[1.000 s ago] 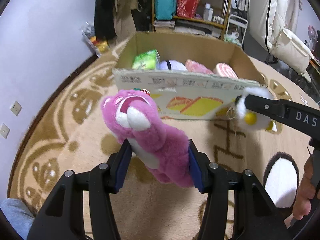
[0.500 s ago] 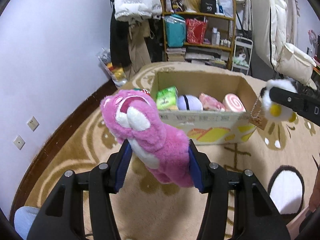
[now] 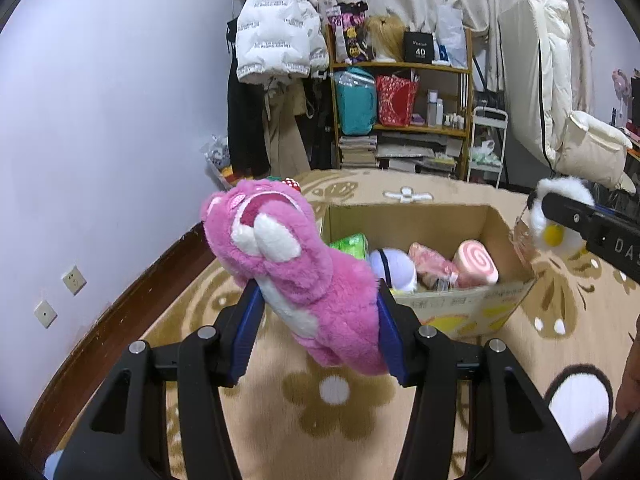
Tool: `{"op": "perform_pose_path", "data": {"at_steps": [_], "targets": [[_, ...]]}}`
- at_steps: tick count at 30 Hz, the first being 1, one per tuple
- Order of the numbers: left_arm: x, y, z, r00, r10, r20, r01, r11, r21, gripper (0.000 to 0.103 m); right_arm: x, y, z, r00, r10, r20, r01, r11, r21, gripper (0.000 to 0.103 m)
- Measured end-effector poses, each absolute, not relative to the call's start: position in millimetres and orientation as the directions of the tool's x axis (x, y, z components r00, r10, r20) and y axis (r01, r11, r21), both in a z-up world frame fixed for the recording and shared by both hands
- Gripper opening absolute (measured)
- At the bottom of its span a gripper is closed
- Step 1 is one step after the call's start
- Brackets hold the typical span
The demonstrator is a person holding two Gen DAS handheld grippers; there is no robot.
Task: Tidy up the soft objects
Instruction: 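Lower the pink bear into the box with the left gripper while the right drops the white chick in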
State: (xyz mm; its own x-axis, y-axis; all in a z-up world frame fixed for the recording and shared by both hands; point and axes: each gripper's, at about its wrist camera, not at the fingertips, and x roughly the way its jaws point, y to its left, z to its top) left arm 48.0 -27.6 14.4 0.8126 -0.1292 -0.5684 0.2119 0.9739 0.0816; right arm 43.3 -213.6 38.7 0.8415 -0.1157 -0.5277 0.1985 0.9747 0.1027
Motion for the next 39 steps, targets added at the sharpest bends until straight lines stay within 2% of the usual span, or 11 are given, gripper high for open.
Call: {"op": "perform_pose_path", "data": {"at_steps": [8, 16, 27, 32, 36, 39], "targets": [[69.1, -37.5, 29.9, 0.848, -0.152, -0.507, 0.221, 0.972, 0.078, 0.052, 63.4, -214.0, 41.8, 0.850, -0.125, -0.512, 0.194, 0.978, 0.083, 0.035], [90.0, -48.7, 32.4, 0.853, -0.168, -0.494, 0.239, 0.967, 0.083, 0.052, 83.9, -215.1, 42.2, 0.854, -0.128, -0.504, 0.189, 0.979, 0.071, 0.035], [116.1, -75.6, 18.3, 0.835, -0.178, -0.521, 0.288, 0.947, 0.139, 0.053, 104.2, -229.9, 25.8, 0.849, -0.074, -0.523, 0.161, 0.979, 0.122, 0.035], [130.2, -82.2, 12.3, 0.813, -0.211, -0.543, 0.323, 0.939, 0.118, 0.053, 109.0, -241.1, 14.7, 0.859, -0.034, -0.511, 0.140, 0.975, 0.171, 0.035], [134.7, -84.5, 4.3, 0.802, -0.223, -0.555, 0.340, 0.933, 0.117, 0.053, 115.6, -251.3, 2.3, 0.859, 0.043, -0.510, 0.112, 0.957, 0.269, 0.036], [138.3, -83.9, -1.0, 0.779, -0.252, -0.574, 0.358, 0.931, 0.077, 0.054, 119.0, -253.4, -5.8, 0.849, 0.043, -0.526, 0.121, 0.954, 0.274, 0.036]]}}
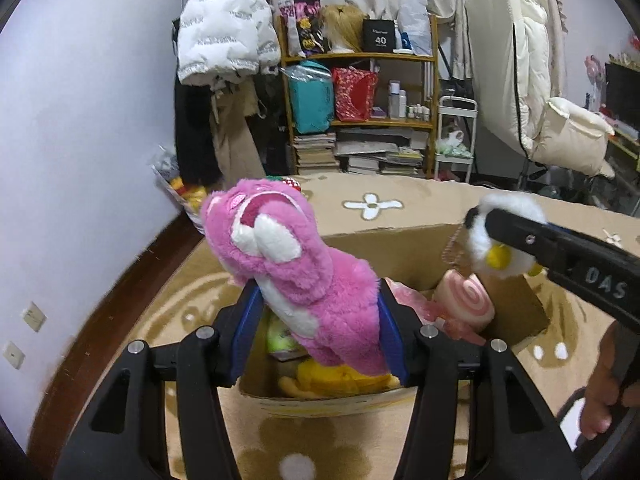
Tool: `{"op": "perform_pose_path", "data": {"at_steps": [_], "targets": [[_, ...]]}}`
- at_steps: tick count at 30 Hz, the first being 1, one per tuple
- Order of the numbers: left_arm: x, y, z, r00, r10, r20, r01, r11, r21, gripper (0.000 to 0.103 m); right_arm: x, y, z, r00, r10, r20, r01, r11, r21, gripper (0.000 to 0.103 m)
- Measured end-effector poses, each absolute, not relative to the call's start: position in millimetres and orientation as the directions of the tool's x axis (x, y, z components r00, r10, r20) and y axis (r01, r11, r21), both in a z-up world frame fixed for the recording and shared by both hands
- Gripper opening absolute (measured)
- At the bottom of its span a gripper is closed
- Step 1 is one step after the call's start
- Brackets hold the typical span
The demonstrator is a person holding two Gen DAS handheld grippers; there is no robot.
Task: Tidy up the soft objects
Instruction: 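Lower the pink bear into the box with the left gripper while the right drops the white chick in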
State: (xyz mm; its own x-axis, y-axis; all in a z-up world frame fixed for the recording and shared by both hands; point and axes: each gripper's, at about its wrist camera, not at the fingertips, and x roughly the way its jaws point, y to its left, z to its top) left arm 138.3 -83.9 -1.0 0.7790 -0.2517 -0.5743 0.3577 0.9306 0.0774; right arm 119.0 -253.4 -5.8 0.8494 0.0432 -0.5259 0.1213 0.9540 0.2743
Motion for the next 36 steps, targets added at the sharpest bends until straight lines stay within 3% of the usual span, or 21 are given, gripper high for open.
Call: {"op": "perform_pose_path", "data": {"at_steps": [14, 16, 23, 26, 29, 31, 36], "targets": [[145.4, -86.9, -26.6, 0.705, -0.286, -0.649, 0.408, 0.912, 0.042, 0.058, 127.0, -254.0, -26.8, 0.792, 0.033, -0.609, 0.158, 0.953, 0.257, 0.039], [144.3, -86.5, -27.0, 0.708, -0.287, -0.645, 0.408, 0.912, 0.042, 0.067, 127.8, -254.4, -26.7, 0.791, 0.035, -0.611, 0.158, 0.953, 0.258, 0.040], [142.8, -83.2, -22.2, 0.727, -0.256, -0.637, 0.385, 0.920, 0.070, 0.080, 126.5, -253.5, -24.8, 0.787, 0.027, -0.617, 0.161, 0.955, 0.247, 0.043], [140.9, -77.2, -19.1, 0.734, -0.231, -0.639, 0.359, 0.930, 0.076, 0.084, 124.3, -253.5, -22.5, 0.789, 0.018, -0.614, 0.169, 0.954, 0.246, 0.059], [135.6, -71.5, -14.0, 0.743, -0.203, -0.638, 0.339, 0.936, 0.097, 0.095, 116.8, -254.5, -16.8, 0.795, 0.008, -0.607, 0.182, 0.951, 0.251, 0.078], [130.9, -67.2, -9.4, 0.755, -0.185, -0.629, 0.320, 0.941, 0.107, 0.098, 108.9, -255.4, -11.2, 0.801, -0.012, -0.599, 0.202, 0.947, 0.251, 0.100], [114.9, -55.8, 7.7, 0.796, -0.156, -0.585, 0.274, 0.954, 0.118, 0.102, 88.9, -254.6, 6.4, 0.815, -0.048, -0.577, 0.216, 0.950, 0.226, 0.103]]}}
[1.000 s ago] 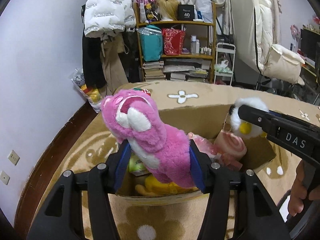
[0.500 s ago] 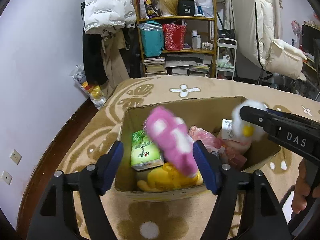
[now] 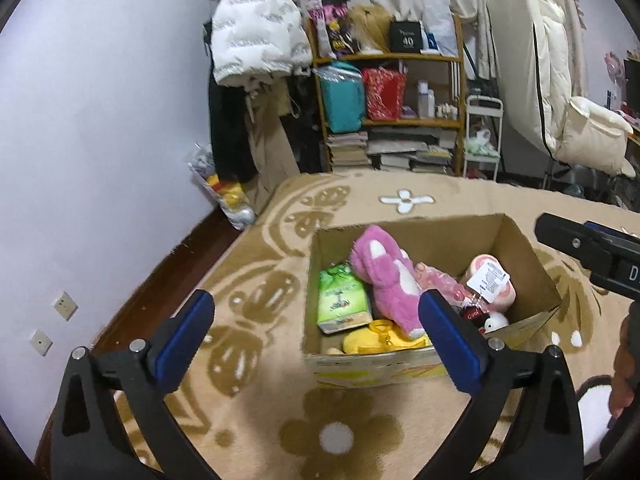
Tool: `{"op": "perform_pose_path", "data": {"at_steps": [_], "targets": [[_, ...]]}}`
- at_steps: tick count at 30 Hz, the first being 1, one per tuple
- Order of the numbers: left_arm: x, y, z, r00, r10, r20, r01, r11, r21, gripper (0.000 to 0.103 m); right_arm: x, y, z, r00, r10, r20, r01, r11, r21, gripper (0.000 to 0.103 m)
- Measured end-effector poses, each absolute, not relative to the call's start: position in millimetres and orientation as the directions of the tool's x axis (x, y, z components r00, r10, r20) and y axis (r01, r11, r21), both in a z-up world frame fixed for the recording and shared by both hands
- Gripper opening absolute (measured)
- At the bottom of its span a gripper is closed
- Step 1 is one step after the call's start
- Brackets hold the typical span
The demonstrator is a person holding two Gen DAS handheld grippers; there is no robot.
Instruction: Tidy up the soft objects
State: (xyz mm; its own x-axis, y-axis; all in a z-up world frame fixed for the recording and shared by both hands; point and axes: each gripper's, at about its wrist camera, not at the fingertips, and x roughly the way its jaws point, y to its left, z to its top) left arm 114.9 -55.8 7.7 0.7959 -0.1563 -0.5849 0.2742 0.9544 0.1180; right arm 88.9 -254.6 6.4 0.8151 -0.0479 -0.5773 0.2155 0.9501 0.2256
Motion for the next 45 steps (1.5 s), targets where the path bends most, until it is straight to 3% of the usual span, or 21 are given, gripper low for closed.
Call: {"op": "perform_pose_path", "data": {"at_steps": [21, 45], "targets": [[35.4, -22.2, 69.6, 0.869, -0.138, -0.475, 0.233, 0.961, 0.147, 0.102, 4.2, -233.8, 65.8, 0.853, -0.088, -0.514, 0.185, 0.973, 0.140, 0.103], [15.5, -10.4, 43.6, 0.883, -0.120, -0.454, 0.205, 0.968, 0.144, 0.102, -14.8, -240.7, 39.0, 0.862, -0.156, -0.483, 0.237, 0.965, 0.112, 0.103]]}}
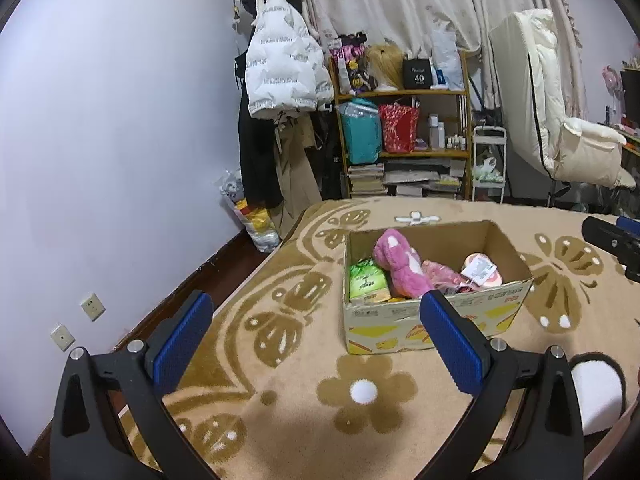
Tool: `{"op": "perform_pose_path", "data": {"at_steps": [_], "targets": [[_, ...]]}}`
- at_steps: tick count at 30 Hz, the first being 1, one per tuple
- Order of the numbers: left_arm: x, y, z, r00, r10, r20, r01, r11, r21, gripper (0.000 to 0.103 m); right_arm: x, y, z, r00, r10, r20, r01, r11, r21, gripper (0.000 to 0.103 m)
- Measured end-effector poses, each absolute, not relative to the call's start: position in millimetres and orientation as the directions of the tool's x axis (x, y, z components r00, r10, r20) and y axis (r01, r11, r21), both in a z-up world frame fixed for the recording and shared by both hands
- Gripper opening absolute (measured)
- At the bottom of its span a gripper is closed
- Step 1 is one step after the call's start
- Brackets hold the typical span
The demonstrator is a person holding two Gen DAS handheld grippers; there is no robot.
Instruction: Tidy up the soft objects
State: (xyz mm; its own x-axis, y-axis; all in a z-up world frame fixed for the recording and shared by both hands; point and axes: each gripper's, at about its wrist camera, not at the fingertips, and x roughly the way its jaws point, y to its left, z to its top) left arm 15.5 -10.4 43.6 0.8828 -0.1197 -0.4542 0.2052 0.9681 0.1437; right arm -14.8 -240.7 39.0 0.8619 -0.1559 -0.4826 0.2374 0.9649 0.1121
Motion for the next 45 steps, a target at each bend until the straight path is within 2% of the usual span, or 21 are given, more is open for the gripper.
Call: {"op": "perform_pose_path", "data": {"at_steps": [18, 45], "targets": [[29.8, -15.6, 20.3, 0.868, -0.109, -0.484, 0.215, 0.962, 0.169, 0.102, -4.6, -246.9, 20.4, 0.843, -0.160, -0.514, 0.249, 0.962, 0.110, 0.103], [29.9, -17.0, 16.8, 0.864, -0.112, -0.490, 0.221, 0.960, 0.171, 0.102, -4.5, -247.3, 21.4, 0.843, -0.162, -0.513, 0.251, 0.962, 0.109, 0.103]]}}
